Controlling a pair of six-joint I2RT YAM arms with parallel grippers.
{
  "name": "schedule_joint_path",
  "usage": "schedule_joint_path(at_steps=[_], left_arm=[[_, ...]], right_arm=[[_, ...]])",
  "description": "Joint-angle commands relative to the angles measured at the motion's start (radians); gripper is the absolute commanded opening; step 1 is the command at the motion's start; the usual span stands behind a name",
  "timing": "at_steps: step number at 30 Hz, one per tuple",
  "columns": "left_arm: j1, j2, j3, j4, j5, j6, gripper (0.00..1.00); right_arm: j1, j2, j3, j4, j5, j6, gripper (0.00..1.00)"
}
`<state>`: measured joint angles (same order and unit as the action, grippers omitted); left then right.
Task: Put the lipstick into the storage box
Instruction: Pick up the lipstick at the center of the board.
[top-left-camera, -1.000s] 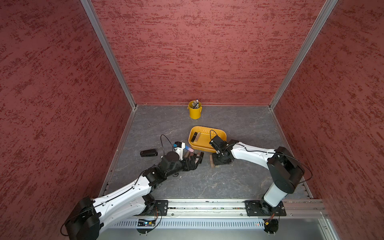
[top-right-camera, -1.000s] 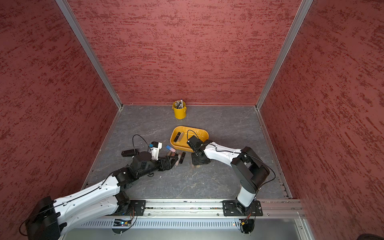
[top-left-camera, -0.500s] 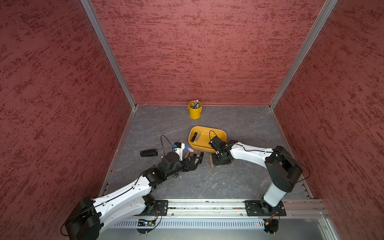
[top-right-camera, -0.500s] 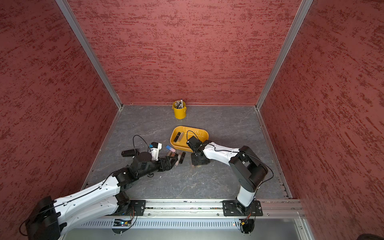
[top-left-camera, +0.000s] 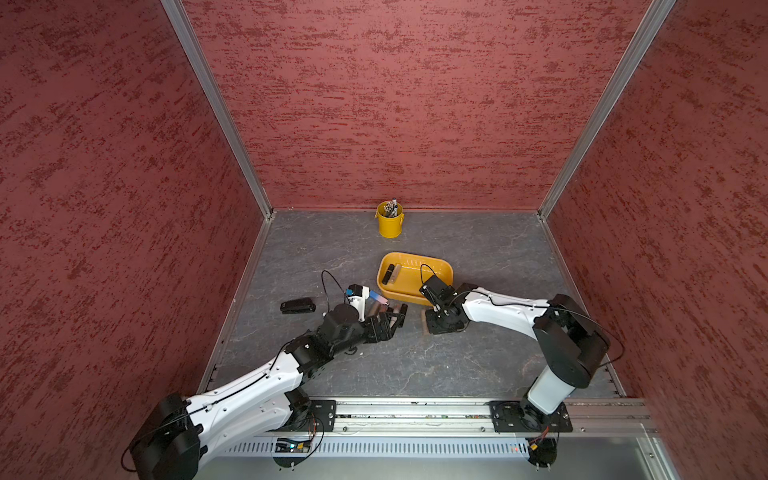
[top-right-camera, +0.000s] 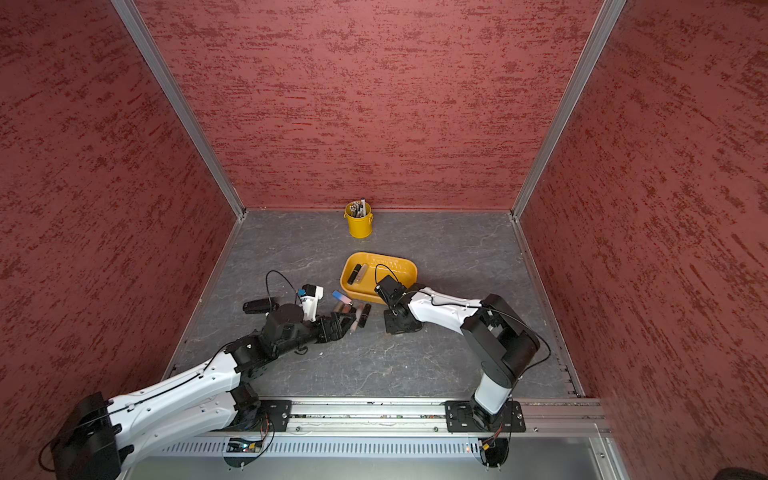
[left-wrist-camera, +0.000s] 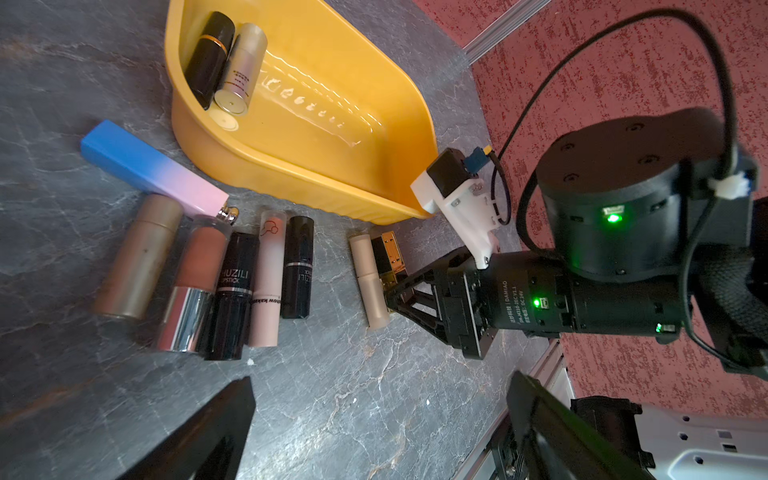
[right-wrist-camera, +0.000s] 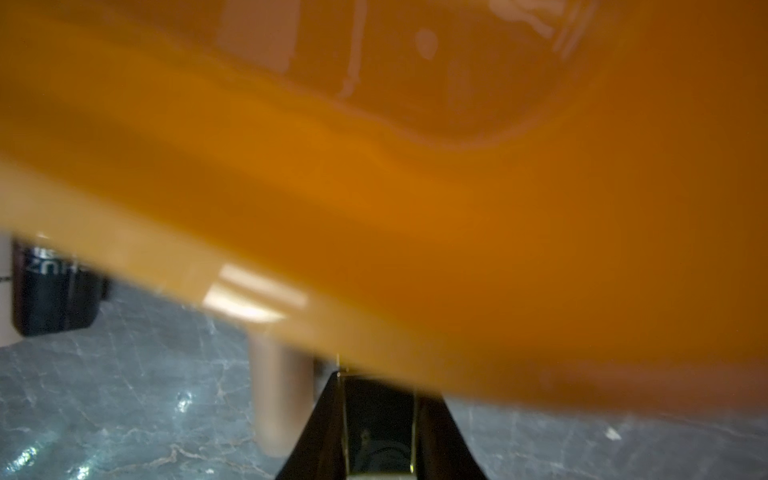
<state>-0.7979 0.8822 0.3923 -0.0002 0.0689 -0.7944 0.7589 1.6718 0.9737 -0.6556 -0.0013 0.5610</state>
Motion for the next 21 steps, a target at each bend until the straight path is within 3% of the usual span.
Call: schedule_joint_path(at_steps=[1,13,21], left_arm=[[-0.003,-0.006,-0.013,0.010,-0.010,0.005,1.00],[-0.003,0.008,-0.014,0.046,0.007,0.007,1.00],[0.014,-0.002,-0.030,0.110,0.043,-0.004,1.00]], right_arm=[[0.010,-0.079,-0.032,0.018,-0.020,0.014,0.17],[0.009,-0.192,-0.089,0.086,-0.111,0.033,0.16],[0.008,-0.240,-0.077,0.176,-0.247,0.039,0.16]])
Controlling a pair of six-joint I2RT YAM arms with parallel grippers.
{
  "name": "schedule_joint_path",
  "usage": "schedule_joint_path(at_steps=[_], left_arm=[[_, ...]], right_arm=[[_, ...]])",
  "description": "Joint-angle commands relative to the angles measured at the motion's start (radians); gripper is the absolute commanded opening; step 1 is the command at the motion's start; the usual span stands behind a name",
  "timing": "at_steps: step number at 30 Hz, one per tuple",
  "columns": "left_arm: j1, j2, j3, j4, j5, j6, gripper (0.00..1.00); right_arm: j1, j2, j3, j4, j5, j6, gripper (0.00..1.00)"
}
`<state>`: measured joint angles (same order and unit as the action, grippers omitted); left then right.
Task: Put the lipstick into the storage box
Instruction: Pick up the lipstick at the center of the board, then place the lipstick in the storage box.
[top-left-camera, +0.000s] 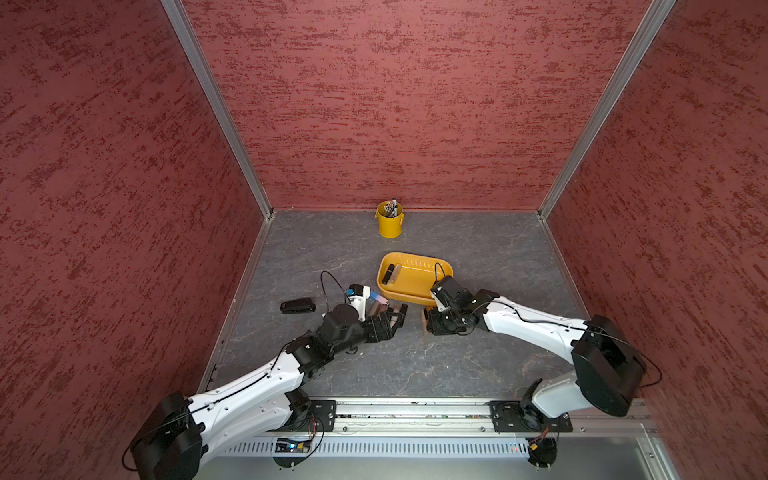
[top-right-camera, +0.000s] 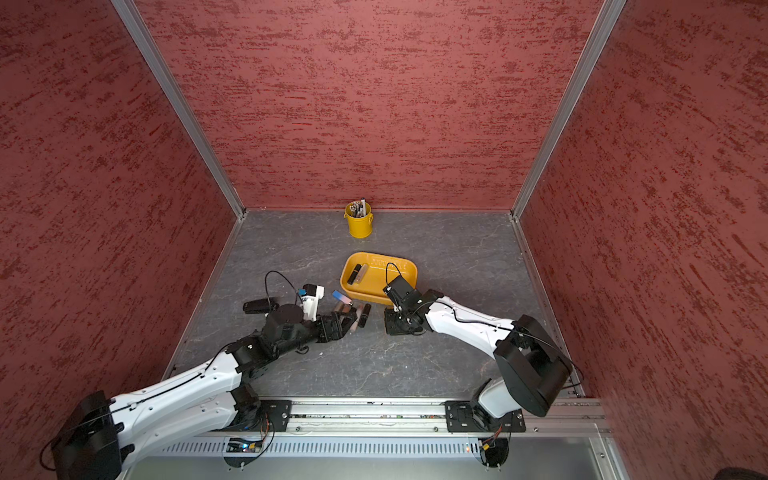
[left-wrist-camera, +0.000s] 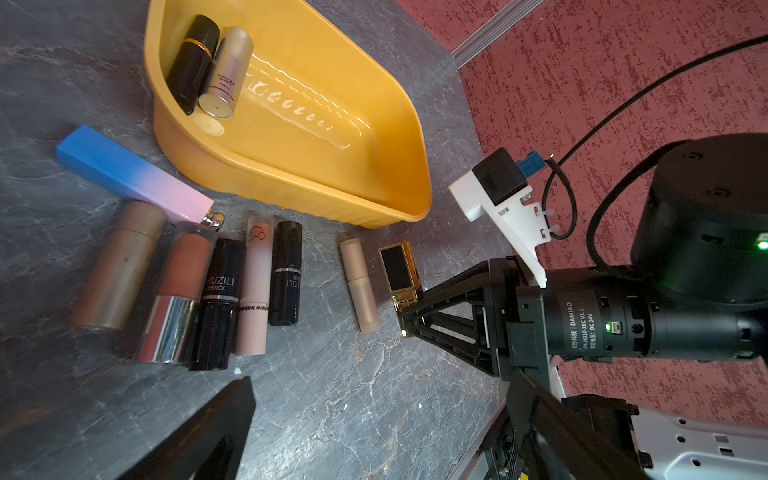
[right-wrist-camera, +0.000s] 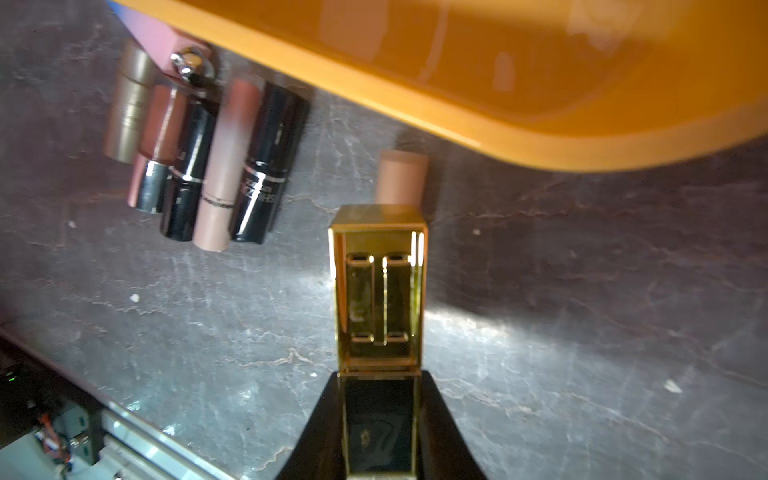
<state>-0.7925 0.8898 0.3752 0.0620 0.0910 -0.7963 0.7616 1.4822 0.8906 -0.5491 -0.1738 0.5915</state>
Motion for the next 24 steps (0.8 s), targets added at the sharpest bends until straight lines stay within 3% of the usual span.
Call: schedule_joint_path(at_steps=[1,13,24], left_arm=[[0.011,-0.012,-0.013,0.048,0.021,-0.003,1.00],[0.027,-0.001,-0.024,0.130,0.053,-0.035,1.00],[0.066,0.044,0.006,0.201,0.151,-0.028,1.00]], right_arm=[[0.005,-0.059,0.009,0.079,-0.087,0.009,0.16],[-0.013,-0.143,0.005,0.192,-0.253,0.003,0.16],[-0.072,-0.162,0.010,0.306,-0.403,0.043,0.16]])
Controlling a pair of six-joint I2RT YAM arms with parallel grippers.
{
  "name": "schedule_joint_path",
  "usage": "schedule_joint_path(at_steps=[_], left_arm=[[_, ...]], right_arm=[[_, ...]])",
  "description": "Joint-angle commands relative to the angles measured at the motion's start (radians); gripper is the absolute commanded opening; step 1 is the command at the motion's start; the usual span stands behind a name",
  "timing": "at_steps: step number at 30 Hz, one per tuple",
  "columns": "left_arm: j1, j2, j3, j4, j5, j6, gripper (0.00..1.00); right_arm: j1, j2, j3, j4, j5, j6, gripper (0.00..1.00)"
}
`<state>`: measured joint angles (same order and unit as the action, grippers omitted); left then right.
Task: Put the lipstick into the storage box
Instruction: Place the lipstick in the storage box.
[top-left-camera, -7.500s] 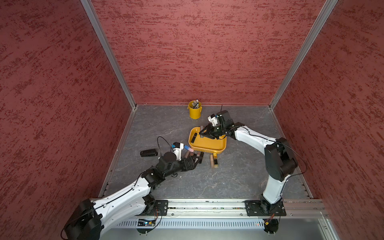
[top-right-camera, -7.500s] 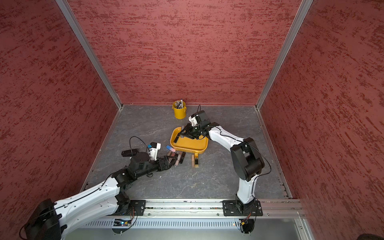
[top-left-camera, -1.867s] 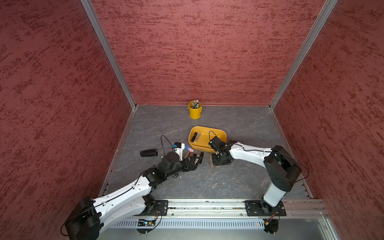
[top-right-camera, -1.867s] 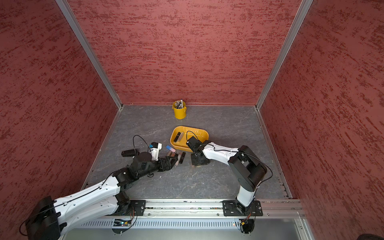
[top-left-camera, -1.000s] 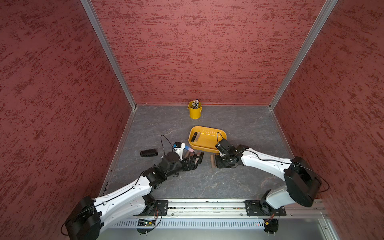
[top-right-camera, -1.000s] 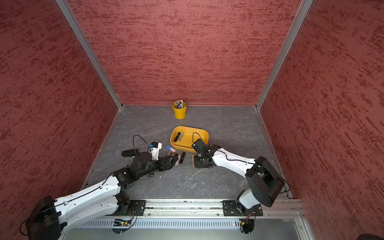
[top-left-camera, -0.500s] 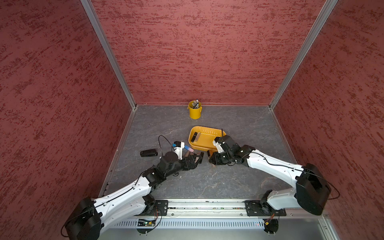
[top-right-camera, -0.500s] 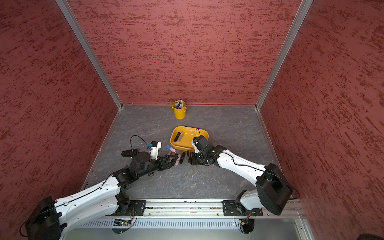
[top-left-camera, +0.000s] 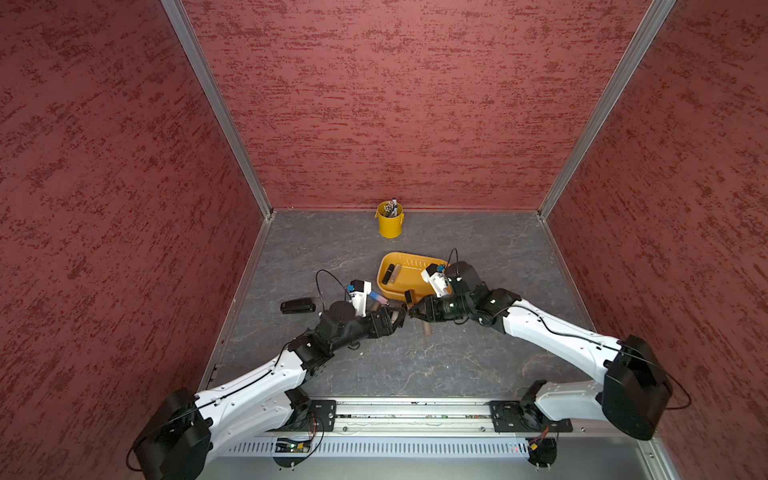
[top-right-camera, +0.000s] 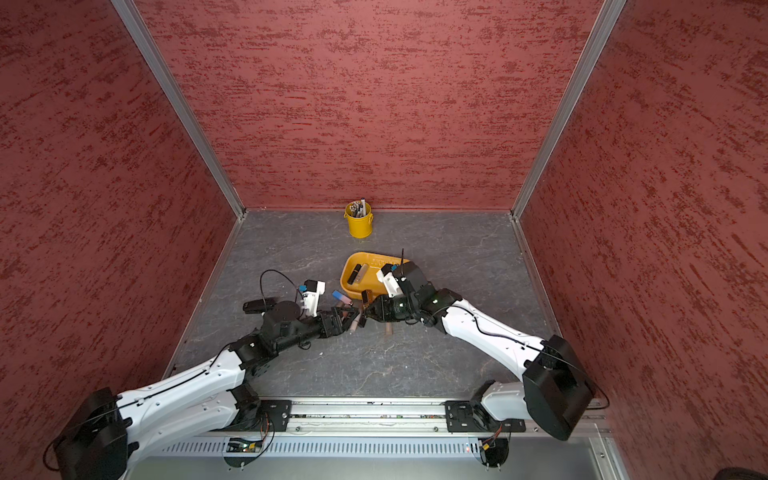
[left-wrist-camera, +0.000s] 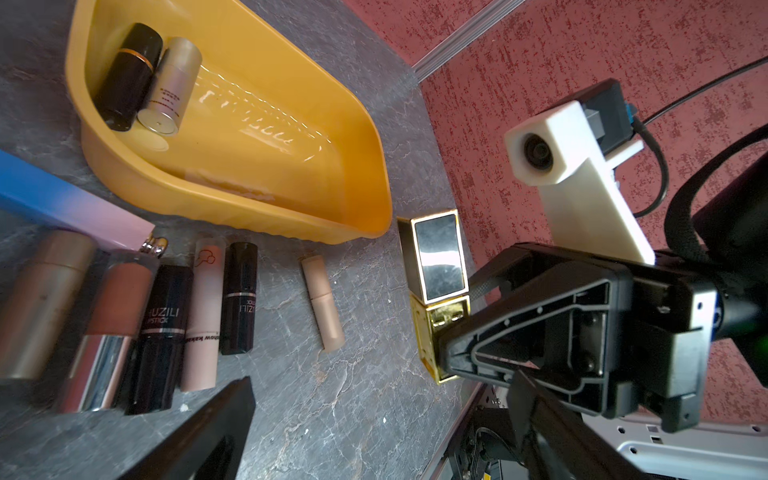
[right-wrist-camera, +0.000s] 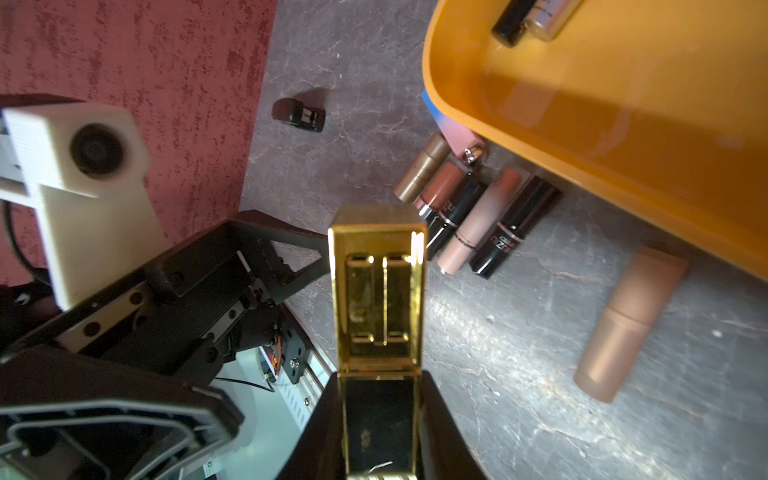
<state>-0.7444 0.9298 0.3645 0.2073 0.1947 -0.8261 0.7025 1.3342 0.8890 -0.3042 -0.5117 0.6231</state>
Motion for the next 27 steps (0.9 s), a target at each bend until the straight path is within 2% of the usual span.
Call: schedule_joint_path(at_steps=[1,9,22,27], left_arm=[[0.031,0.007,0.019,0.073,0.069,-0.001,1.00],[0.103,0.049,0.042,0.162,0.206,-0.026,1.00],[0.143,0.145,0.086,0.259,0.324,-0.080,1.00],[0.160,0.167,0.104,0.253,0.335,-0.080,1.00]], right_arm=[[-0.019,-0.012,0.014,0.068,-0.075,0.015,0.16],[-0.084,0.012,0.059,0.102,-0.095,0.049,0.16],[-0.175,0.227,0.246,0.059,-0.128,0.088,0.16],[-0.198,0.326,0.308,0.042,-0.122,0.135,0.16]])
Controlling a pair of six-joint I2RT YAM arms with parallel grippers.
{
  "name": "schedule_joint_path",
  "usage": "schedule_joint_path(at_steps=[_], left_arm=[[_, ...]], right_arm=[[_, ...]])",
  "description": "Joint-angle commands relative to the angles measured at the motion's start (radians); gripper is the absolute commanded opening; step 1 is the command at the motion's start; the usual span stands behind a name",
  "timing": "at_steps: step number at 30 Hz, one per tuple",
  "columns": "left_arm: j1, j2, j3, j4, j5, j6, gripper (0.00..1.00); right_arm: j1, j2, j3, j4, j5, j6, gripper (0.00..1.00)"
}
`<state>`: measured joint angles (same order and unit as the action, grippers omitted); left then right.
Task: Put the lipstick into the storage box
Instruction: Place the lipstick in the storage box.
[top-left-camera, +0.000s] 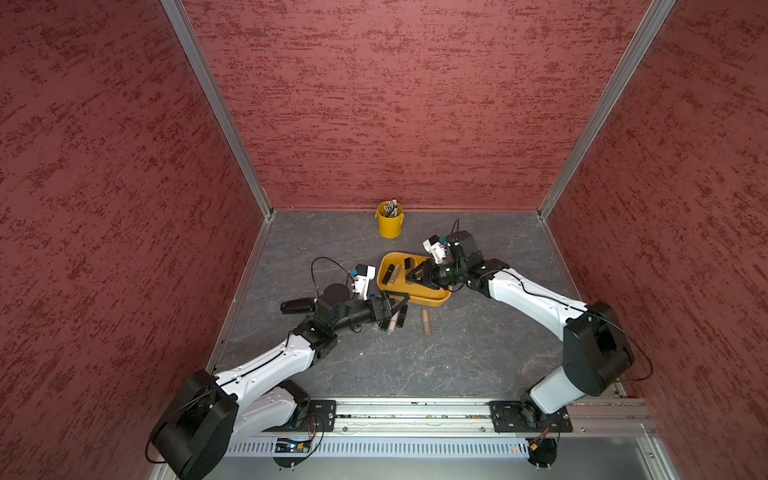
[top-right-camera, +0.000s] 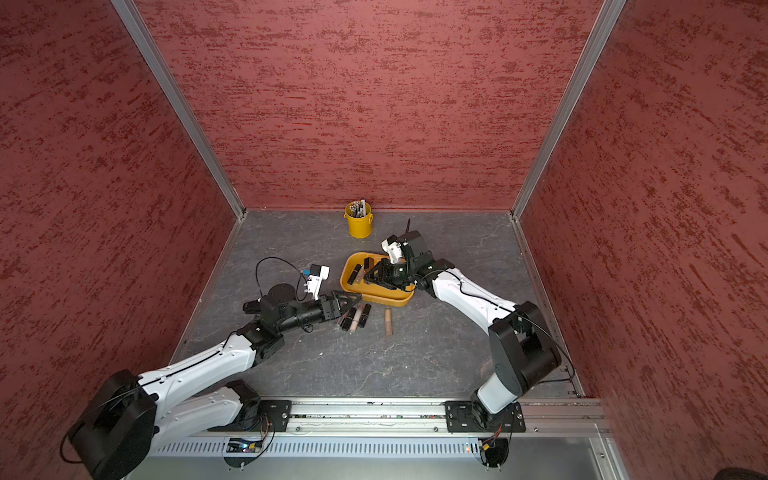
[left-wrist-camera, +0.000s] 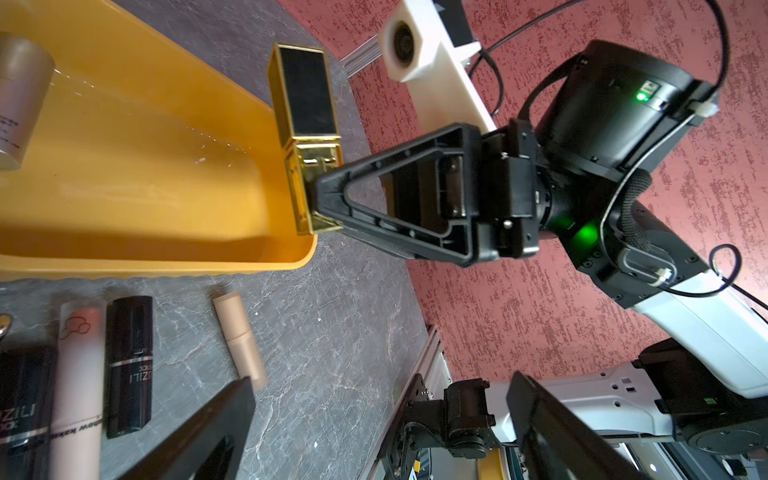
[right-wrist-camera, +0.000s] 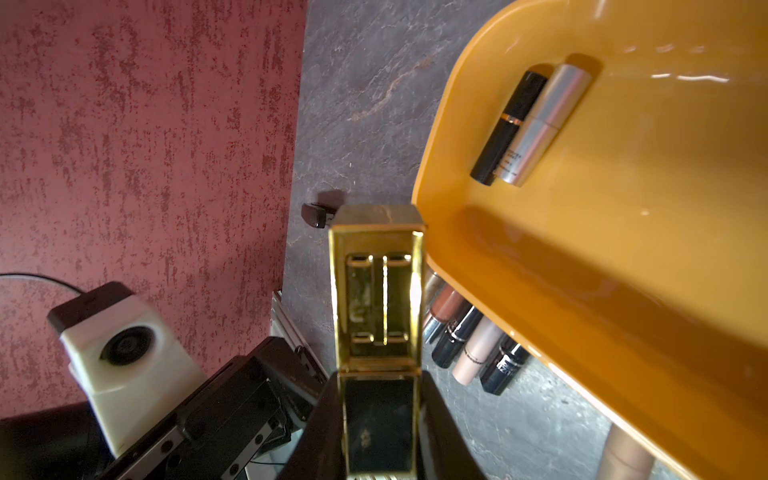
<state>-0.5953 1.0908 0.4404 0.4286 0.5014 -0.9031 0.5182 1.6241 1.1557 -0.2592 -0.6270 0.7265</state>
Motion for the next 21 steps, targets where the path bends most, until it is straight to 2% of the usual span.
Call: schedule_joint_path(at_steps=[1,12,21], left_arm=[[0.013,0.010,0.030,0.029,0.028,-0.002,1.00],[0.017,0.021,0.006,0.009,0.002,-0.027,1.00],[0.019,0.013,-0.034,-0.006,-0.010,-0.034,1.00]], right_arm=[[-0.015,0.057,0.057,-0.010,-0.003,0.040,0.16],[-0.023,0.251,0.146,0.041,0.034,0.166,0.16],[-0.037,0.354,0.196,0.060,0.063,0.197,0.16]])
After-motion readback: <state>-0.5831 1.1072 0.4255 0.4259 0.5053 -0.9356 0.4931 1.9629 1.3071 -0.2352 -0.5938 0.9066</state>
